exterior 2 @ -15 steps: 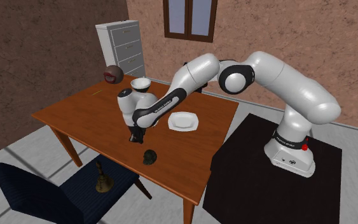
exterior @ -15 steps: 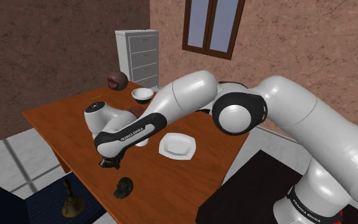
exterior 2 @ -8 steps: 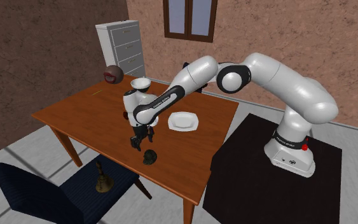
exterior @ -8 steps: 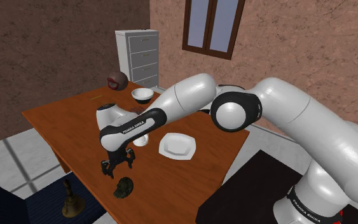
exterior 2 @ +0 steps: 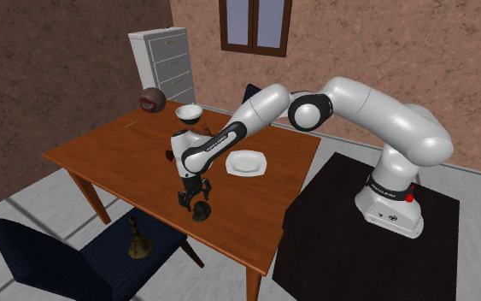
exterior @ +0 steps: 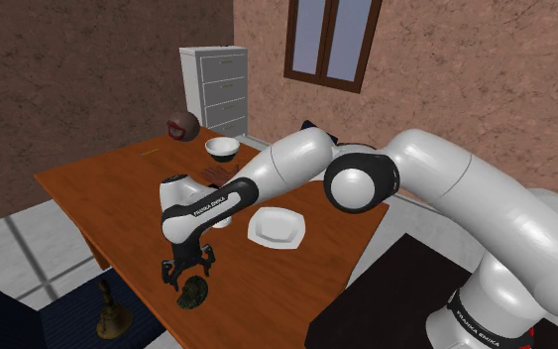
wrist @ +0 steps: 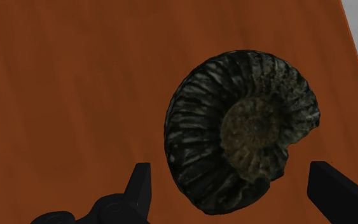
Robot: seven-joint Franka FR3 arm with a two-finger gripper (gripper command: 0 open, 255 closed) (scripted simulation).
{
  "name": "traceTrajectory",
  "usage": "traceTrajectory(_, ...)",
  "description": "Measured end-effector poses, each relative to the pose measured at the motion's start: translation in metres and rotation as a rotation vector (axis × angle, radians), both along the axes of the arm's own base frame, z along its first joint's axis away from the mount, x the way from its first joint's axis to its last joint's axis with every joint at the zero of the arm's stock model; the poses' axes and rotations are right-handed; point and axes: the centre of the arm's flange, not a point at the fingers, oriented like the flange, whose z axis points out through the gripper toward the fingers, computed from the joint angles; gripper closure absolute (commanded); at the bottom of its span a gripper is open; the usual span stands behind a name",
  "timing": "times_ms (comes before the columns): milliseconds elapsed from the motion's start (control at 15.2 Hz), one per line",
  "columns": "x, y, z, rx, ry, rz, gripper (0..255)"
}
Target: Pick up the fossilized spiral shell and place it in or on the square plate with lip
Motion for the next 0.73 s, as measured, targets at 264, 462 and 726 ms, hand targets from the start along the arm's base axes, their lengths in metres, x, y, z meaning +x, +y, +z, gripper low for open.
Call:
traceTrajectory(264, -0.0019, 0.0001, -0.0071, 0.0, 0.0, 0.0, 0)
traceTrajectory(462, -0.0019, 0.0001, -0.0073, 0.001, 0.0, 0.0, 0)
traceTrajectory(726, -0.0016, 0.0001, -0.007, 0.001, 0.0, -0.001, 255)
